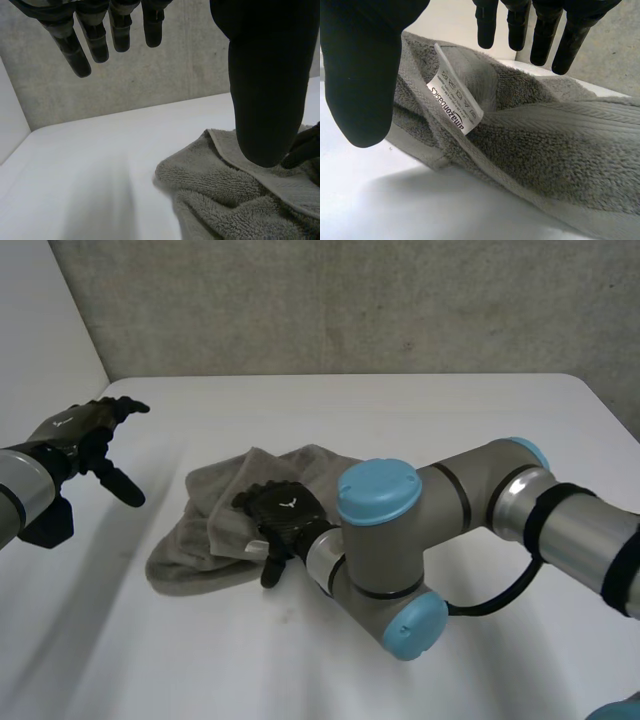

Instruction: Fold the laundry

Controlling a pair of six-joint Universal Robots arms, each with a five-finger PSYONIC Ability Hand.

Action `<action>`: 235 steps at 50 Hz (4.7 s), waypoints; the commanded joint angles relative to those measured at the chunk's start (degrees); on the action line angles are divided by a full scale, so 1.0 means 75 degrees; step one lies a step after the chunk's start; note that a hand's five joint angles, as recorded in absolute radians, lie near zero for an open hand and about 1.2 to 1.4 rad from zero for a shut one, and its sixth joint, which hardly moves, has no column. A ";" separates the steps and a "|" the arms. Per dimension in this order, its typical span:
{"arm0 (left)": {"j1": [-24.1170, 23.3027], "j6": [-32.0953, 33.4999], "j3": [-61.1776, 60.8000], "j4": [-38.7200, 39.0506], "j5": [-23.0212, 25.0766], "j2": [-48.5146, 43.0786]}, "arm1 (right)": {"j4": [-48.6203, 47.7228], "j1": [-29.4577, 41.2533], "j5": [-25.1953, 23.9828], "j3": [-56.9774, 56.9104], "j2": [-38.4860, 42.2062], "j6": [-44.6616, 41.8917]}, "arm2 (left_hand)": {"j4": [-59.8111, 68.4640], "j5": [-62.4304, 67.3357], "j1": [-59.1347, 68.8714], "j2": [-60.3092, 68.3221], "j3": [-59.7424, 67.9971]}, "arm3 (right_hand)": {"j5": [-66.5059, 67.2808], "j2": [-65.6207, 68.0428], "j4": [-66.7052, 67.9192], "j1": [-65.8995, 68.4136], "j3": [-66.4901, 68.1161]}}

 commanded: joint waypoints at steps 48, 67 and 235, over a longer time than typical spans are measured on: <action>-0.0949 0.0193 -0.0765 0.1054 -0.0021 -0.0621 | 0.0466 -0.4283 -0.1487 0.5186 -0.6226 -0.3429 | 0.0255 0.0141 0.0303 0.0252 0.0268 | 0.8928 0.8919 0.8900 0.9282 0.9035; -0.1711 0.2162 -0.0273 0.2169 -0.0760 -0.2708 | 0.0489 -0.6663 -0.3035 0.6442 -0.7084 -0.4061 | 0.2154 0.2039 0.2202 0.2151 0.2167 | 0.8928 0.8919 0.8900 0.9282 0.9035; -0.2544 0.4107 -0.1454 0.5065 -0.2471 -0.2217 | -0.3323 -0.5199 -0.3059 0.6008 -0.3827 -0.3616 | 0.9201 0.9087 0.9249 0.9198 0.9214 | 0.8928 0.8919 0.8900 0.9282 0.9035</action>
